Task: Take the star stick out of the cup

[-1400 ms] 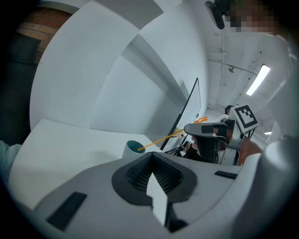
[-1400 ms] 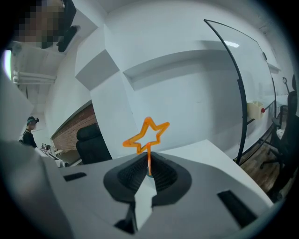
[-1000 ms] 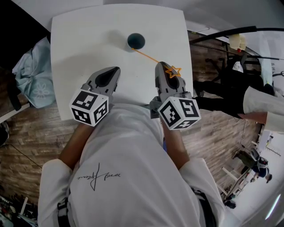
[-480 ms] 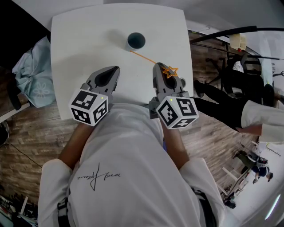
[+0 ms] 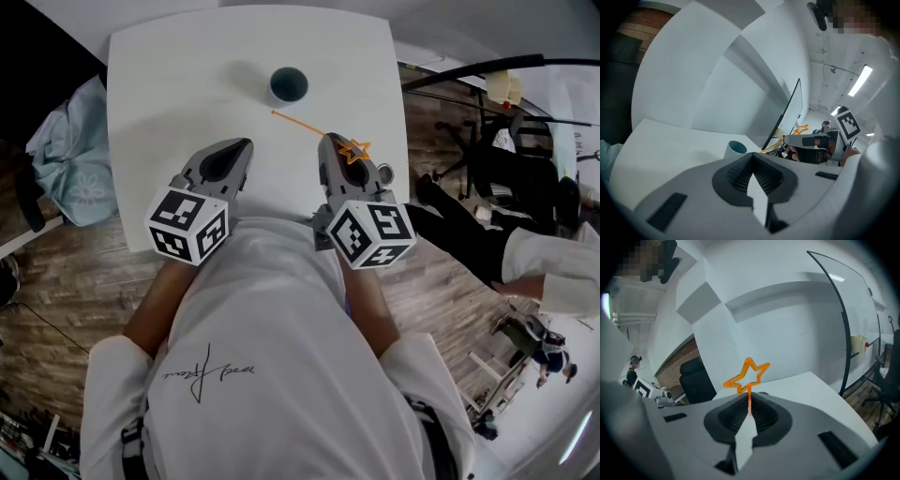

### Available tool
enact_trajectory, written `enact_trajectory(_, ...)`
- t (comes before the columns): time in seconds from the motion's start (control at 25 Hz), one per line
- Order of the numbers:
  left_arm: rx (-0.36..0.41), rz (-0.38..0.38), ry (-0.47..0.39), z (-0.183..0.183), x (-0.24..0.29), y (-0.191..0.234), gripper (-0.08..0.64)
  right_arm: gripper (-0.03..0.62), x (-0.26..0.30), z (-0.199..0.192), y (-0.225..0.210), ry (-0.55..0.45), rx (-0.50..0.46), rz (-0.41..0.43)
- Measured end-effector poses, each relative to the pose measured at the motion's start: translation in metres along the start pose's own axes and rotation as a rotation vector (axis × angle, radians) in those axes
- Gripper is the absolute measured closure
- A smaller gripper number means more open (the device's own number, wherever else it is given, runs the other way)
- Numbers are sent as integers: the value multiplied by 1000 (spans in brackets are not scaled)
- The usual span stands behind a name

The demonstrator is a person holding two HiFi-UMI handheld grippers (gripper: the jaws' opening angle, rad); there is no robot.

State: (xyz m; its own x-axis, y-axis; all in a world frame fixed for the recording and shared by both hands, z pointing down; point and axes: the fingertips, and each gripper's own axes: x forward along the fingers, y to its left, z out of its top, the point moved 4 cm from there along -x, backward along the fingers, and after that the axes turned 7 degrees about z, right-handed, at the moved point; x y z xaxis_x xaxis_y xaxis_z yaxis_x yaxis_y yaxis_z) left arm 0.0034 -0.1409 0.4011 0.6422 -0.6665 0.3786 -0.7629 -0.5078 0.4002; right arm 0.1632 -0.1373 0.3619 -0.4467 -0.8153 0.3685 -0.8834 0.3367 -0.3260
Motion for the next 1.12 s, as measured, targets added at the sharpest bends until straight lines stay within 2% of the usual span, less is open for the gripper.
enact_trajectory(0.68, -8, 1, 4, 0, 1, 1, 557, 566, 6, -24, -7, 76, 20, 3)
enact_trajectory(1.12, -10, 3, 3, 1, 1, 1, 557, 566, 11, -35, -10, 120, 42, 36)
